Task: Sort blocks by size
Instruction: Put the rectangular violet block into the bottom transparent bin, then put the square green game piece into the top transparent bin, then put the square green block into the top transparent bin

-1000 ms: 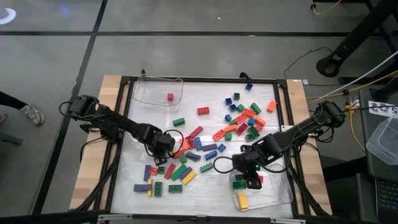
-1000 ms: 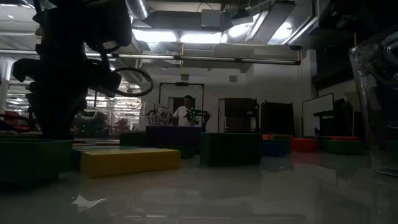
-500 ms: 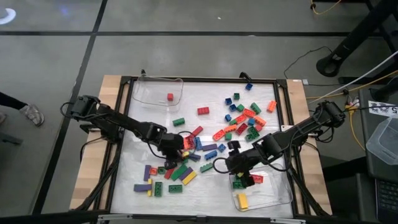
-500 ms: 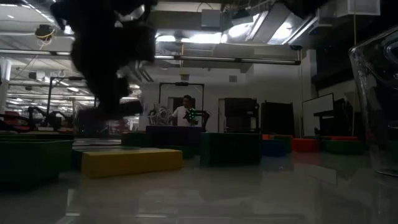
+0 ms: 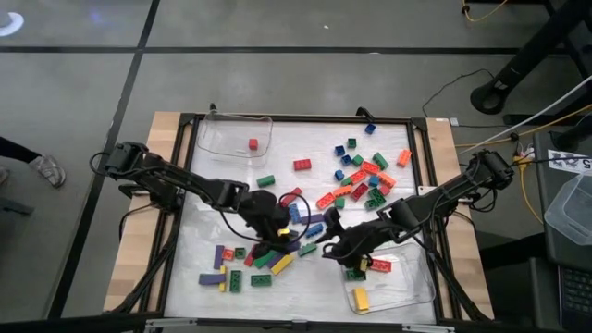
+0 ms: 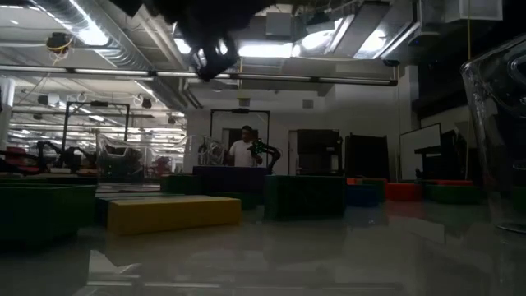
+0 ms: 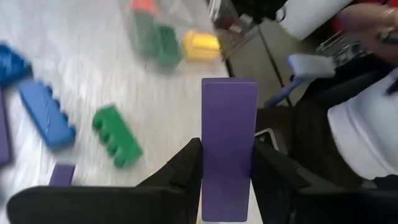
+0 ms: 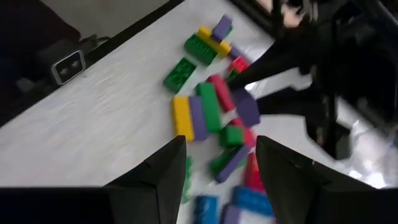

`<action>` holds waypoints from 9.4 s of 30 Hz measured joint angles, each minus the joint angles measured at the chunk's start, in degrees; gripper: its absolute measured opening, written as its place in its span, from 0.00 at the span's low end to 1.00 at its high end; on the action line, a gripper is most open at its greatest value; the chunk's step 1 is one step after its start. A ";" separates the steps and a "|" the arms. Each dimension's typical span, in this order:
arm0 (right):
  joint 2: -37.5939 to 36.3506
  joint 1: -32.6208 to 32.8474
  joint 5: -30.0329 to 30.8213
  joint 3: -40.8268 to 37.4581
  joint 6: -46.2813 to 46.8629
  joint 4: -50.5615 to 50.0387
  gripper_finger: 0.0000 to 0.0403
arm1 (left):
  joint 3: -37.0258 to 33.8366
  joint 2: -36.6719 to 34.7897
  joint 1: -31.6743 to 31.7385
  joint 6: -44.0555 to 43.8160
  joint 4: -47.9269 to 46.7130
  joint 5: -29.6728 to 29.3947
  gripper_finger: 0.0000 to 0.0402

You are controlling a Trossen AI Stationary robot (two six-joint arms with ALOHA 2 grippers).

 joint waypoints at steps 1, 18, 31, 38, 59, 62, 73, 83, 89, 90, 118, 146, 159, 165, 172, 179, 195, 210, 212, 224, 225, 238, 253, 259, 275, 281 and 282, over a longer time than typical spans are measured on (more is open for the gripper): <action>0.00 0.00 0.23 0.00 -1.26 0.77 0.48 | 0.38 0.00 0.00 0.36 0.53 0.01 0.25; 0.01 -5.06 -7.55 0.01 -11.59 7.57 0.48 | 0.83 -0.07 0.74 1.41 9.06 0.03 0.26; 5.01 -8.37 -14.94 0.00 -11.66 10.76 0.48 | 0.83 -0.07 0.74 1.47 9.07 0.02 0.26; 5.62 -8.35 -14.96 0.00 -11.68 12.19 0.41 | 0.83 -0.07 0.81 1.49 8.67 0.01 0.26; 5.49 -8.33 -15.52 0.00 -2.88 9.44 0.15 | 0.81 -0.07 0.46 0.22 7.27 -0.36 0.44; 5.12 -8.26 -18.28 0.15 0.04 6.10 0.15 | 0.81 -0.07 0.46 0.22 4.82 -0.34 0.50; 4.61 -8.20 -34.46 10.99 17.35 -22.86 0.16 | 0.78 -0.07 0.04 1.91 -13.08 -0.30 0.51; 4.59 -1.39 -35.31 12.37 34.99 -38.72 0.16 | 0.78 -0.07 -1.73 0.75 -24.26 -0.31 0.49; 4.61 4.21 -29.80 12.37 42.09 -37.95 0.17 | 0.78 -0.07 -3.65 -3.10 -32.56 0.71 0.49; 4.61 4.93 -27.57 12.37 43.88 -37.64 0.17 | 0.78 -0.07 -4.00 -3.73 -33.99 0.71 0.49; 4.68 7.87 -18.94 12.37 56.49 -38.87 0.44 | 0.78 -0.07 -17.43 -7.51 -43.94 -21.67 0.49; 4.70 7.87 -16.89 12.35 55.52 -38.79 0.44 | 0.87 10.92 -18.57 -7.62 -43.68 -22.90 0.47; 4.72 2.95 -5.89 12.33 40.48 -40.46 0.44 | 0.74 4.73 -10.52 -0.86 -43.74 -22.96 0.30; 4.70 -4.72 -5.85 12.31 33.88 -43.18 0.44 | 0.79 -1.05 -3.23 6.43 -43.92 -25.78 0.30; 4.70 -14.73 -6.29 7.26 30.30 -42.63 0.44 | 0.81 -8.10 8.03 18.19 -43.96 -34.70 0.31; 4.70 -21.54 -6.54 -1.56 30.21 -41.07 0.44 | 0.81 -10.62 21.42 26.29 -42.63 -42.58 0.32; 4.70 -25.92 -9.89 -10.48 24.43 -24.38 0.44 | 0.74 -9.06 41.49 30.53 -33.21 -42.87 0.38; 6.71 -26.01 -8.77 -11.25 23.89 -19.74 0.44 | 0.72 -5.29 42.73 28.49 -33.20 -42.21 0.54; 7.87 -26.01 -8.75 -11.23 23.88 -19.80 0.44 | 0.72 -5.29 42.69 28.36 -33.31 -42.20 0.54; 12.94 -26.01 -2.33 -10.97 22.74 -19.64 0.44 | 0.72 -5.29 42.58 28.11 -33.39 -37.89 0.53; 12.94 -26.01 -2.39 -10.97 22.74 -19.62 0.44 | 0.72 -5.29 42.58 28.12 -33.39 -37.89 0.53; 13.53 -25.88 -6.56 -6.34 22.88 -25.14 0.44 | 0.72 -5.33 42.58 28.16 -33.39 -37.86 0.53; 13.35 -28.01 -4.91 -5.40 22.92 -27.55 0.44 | 0.72 -5.33 42.58 27.44 -33.41 -37.86 0.53; 13.05 -30.84 -7.93 -7.94 23.03 -25.47 0.44 | 0.72 -5.33 42.58 27.42 -33.41 -37.87 0.53; 13.23 -31.93 -10.91 -7.45 26.09 -25.95 0.44 | 0.72 -5.33 42.58 27.41 -33.40 -37.86 0.53; 13.38 -31.89 -10.92 -6.27 26.06 -26.25 0.44 | 0.72 -5.33 42.58 27.00 -33.41 -37.86 0.53; 13.38 -31.89 -10.92 -6.27 26.06 -26.35 0.44 | 0.72 -5.33 42.58 26.98 -33.41 -37.86 0.53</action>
